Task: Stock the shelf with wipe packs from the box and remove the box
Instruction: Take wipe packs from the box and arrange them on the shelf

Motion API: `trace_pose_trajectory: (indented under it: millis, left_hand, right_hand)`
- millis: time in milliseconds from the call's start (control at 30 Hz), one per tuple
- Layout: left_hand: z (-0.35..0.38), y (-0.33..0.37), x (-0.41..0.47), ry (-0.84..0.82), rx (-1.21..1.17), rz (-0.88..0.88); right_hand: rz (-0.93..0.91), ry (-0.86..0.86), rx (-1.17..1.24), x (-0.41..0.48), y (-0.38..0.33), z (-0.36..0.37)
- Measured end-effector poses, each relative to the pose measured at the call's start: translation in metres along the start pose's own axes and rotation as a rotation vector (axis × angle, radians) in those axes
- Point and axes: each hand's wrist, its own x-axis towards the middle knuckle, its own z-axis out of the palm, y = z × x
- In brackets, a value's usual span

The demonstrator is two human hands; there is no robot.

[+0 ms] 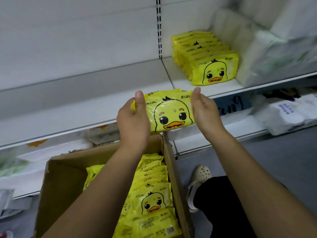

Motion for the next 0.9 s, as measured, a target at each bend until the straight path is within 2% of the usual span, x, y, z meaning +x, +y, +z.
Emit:
trace_pose_trajectory:
  millis: [67,200,333,433,533,700,800,900]
  left_hand:
    - [0.021,0.0,0.004,0.011,-0.002,-0.008]
    - [0.06,0.004,0.007,-0.011,0.014,-0.017]
    - [0.085,0.007,0.018,-0.09,0.063,-0.019]
    - [0.094,0.01,0.025,-0.151,0.129,-0.02]
    - [0.092,0.008,0.036,-0.2,0.196,0.01]
    - [0.101,0.013,0.047,-0.455,0.382,0.108]
    - [0.124,0.019,0.048,-0.633,0.454,0.151]
    - [0.145,0.019,0.056,-0.711,0.475,0.179]
  right_hand:
    - [0.06,0.006,0.116,0.0,0.009,-0.015]
    - [0.042,-0.09,0.081,0.008,0.023,-0.047]
    - [0.067,-0.083,0.238,0.022,0.026,-0.072]
    - [0.057,-0.017,0.292,0.035,0.033,-0.093]
    - [0.03,0.127,0.341,0.046,0.041,-0.114]
    - [-0.027,0.32,0.401,0.063,0.047,-0.126]
    - [-0.049,0.321,0.407,0.075,0.047,-0.12]
    - [-0.066,0.281,0.386,0.086,0.047,-0.119]
